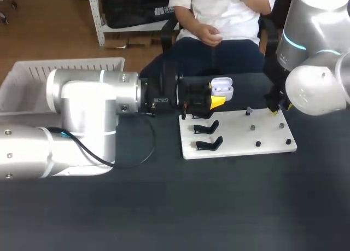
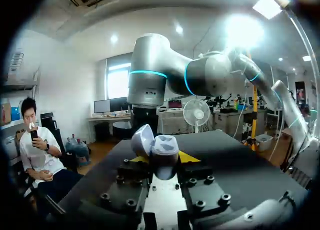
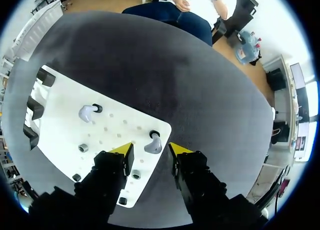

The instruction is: Pick up each earbud case from the left stands, insert the matching earbuds, close the lid, and place the case in the box.

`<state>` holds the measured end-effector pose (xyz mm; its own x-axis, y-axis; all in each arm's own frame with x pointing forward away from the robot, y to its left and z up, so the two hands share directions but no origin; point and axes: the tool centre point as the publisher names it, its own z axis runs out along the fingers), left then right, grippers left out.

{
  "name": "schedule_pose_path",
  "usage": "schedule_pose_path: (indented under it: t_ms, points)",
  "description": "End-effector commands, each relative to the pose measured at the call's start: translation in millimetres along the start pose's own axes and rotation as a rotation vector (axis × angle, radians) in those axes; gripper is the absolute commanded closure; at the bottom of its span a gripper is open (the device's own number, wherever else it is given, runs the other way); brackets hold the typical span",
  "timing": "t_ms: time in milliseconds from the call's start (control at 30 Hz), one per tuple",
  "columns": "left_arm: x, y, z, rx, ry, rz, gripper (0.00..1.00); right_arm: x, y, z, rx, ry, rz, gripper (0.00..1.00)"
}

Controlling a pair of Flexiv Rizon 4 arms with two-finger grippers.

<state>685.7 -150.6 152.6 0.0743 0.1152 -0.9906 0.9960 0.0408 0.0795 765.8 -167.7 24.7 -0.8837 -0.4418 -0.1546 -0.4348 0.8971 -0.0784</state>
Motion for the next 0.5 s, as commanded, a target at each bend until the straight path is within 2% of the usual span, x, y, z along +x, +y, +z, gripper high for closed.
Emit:
schedule_pose_path:
  t_ms: [33,167,367,433,467,500]
  points:
    - [1.0,-2.8,0.3,-0.011,-0.005,0.004,1.0,-1.6,-0.3,1.0,-0.001,0.002,0.002,0.59]
    - [1.0,-2.8,0.3,-0.011,-0.005,0.004,1.0,-2.0,-0.9,1.1,0.002,0.004,0.001,0.63]
    - [1.0,-2.8,0.3,-0.011,-0.005,0.004,1.0,-3.9,-1.3,2.5,0.002,0.007,0.0,0.77]
    - [1.0,-2.8,0.3,-0.011,-0.005,0.004,1.0,-4.7,-1.2,3.2,0.002,0.008,0.001,0.88]
    - [1.0,-2.8,0.3,-0.011,-0.005,0.004,1.0,-5.1,-1.0,3.4,0.003,0.009,0.0,1.0]
    - [1.0,-2.8,0.3,-0.011,-0.005,0.004,1.0,-5.6,-0.6,3.4,0.003,0.009,-0.001,1.0]
